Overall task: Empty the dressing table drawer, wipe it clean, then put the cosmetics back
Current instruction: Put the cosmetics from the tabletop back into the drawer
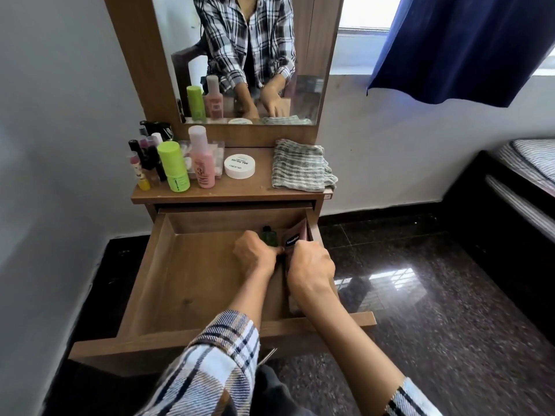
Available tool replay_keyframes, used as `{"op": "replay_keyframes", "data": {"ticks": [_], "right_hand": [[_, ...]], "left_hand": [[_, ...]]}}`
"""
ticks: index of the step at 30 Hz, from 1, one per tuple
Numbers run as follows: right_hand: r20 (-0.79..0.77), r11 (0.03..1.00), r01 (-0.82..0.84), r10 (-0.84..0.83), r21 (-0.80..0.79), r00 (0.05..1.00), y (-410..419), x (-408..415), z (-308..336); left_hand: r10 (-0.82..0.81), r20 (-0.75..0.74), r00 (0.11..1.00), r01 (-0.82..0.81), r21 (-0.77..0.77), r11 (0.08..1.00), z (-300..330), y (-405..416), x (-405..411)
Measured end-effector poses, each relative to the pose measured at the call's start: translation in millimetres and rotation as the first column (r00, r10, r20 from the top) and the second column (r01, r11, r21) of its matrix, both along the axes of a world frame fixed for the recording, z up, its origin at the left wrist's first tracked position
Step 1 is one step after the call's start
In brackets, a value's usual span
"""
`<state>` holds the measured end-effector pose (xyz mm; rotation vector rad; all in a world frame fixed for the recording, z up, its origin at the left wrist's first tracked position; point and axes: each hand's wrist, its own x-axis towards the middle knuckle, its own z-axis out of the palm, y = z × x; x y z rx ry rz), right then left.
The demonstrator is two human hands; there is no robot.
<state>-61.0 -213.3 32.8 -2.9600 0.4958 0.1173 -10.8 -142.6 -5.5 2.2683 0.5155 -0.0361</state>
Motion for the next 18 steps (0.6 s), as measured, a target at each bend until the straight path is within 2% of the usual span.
{"op": "replay_keyframes", "data": {"ticks": [18], "right_hand": [[-0.044, 0.998, -0.047, 0.044, -0.053, 0.998, 12.5, -21.1, -16.1]], "left_hand": [[0.067, -0.072, 0.995, -0.071, -0.062, 0.996, -10.2, 5.7, 8.4]]}}
